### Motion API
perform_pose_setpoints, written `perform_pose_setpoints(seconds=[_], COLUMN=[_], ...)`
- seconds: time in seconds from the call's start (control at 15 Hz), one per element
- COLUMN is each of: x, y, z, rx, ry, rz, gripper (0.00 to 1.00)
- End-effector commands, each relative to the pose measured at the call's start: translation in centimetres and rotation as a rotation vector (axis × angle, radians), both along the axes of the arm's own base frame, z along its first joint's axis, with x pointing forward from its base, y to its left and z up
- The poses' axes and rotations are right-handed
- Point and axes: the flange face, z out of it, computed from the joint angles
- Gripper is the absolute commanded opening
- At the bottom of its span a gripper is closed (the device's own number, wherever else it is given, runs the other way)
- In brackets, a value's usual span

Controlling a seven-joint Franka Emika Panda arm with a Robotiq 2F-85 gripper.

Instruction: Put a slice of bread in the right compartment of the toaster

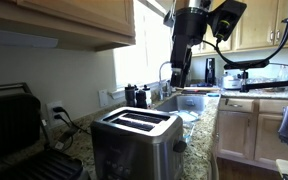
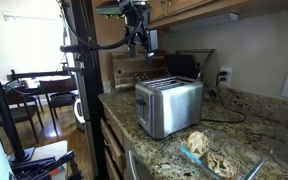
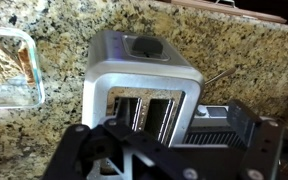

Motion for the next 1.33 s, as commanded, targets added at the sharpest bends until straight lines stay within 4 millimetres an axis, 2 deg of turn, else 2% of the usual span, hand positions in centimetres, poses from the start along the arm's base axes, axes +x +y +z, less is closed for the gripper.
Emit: perform_pose_setpoints(seconds=[0.0,0.4,0.67,0.93,1.27], x=[0.3,0.9,1.6,2.4,3.3], y=[-0.7,-3.2,-5.8,-7.9,-9.5], z=[0.3,1.1,1.6,1.1,0.3], rx=[0.003,0.0,-0.015,-0.027,-0.041], ry=[-0.008,-0.034,-0.048,-0.033,-0.005], rz=[-0.012,-0.077,-0.131,-0.173,-0.204], gripper=[1.0,1.0,1.0,1.0,1.0])
